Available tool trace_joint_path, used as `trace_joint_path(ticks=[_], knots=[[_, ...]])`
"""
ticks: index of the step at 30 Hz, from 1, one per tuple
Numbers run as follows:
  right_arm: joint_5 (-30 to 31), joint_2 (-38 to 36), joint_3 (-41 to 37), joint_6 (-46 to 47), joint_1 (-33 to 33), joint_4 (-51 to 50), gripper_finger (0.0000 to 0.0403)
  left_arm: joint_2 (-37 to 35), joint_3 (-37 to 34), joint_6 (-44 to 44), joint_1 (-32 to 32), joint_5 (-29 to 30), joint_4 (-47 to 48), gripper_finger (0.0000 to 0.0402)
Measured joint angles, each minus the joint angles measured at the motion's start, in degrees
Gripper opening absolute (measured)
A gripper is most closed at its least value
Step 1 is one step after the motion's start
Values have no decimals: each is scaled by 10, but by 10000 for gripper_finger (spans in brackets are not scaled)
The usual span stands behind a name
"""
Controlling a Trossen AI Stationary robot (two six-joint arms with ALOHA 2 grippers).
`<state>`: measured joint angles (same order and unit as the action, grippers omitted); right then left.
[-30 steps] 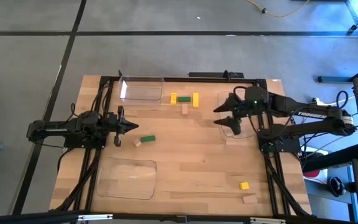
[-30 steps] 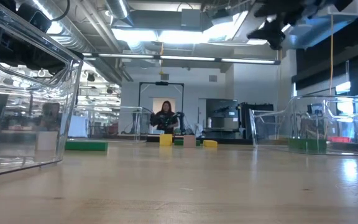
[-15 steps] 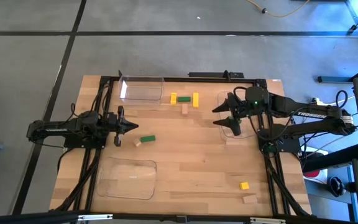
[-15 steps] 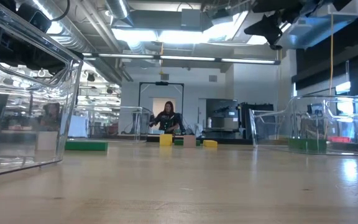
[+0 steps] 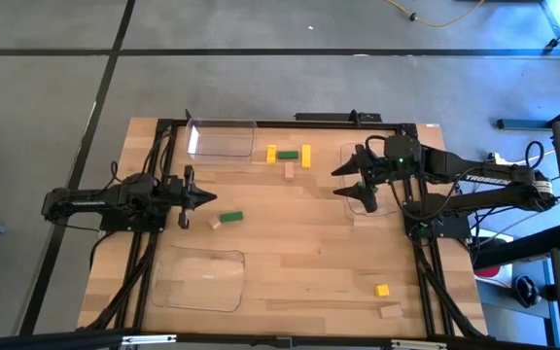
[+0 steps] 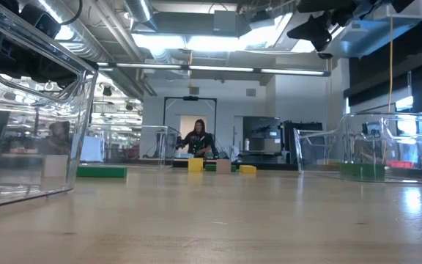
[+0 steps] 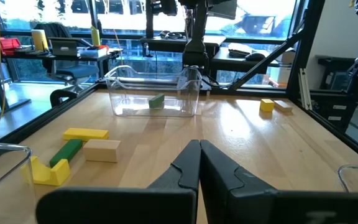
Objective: Sort & place blocks by color
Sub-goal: Put the bottom green block into the top right transparent bin
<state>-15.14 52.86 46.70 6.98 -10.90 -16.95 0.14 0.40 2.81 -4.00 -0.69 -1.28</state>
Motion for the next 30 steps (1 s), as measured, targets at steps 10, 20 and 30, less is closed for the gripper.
trace_joint_path(ticks=[10, 20, 30], knots=[[0, 0, 0, 2, 0, 0, 283, 0, 0, 0, 0, 0, 0, 0], [0, 0, 0, 17, 0, -12, 283, 0, 0, 0, 0, 0, 0, 0], [0, 0, 0, 17, 0, -11, 283, 0, 0, 0, 0, 0, 0, 0]])
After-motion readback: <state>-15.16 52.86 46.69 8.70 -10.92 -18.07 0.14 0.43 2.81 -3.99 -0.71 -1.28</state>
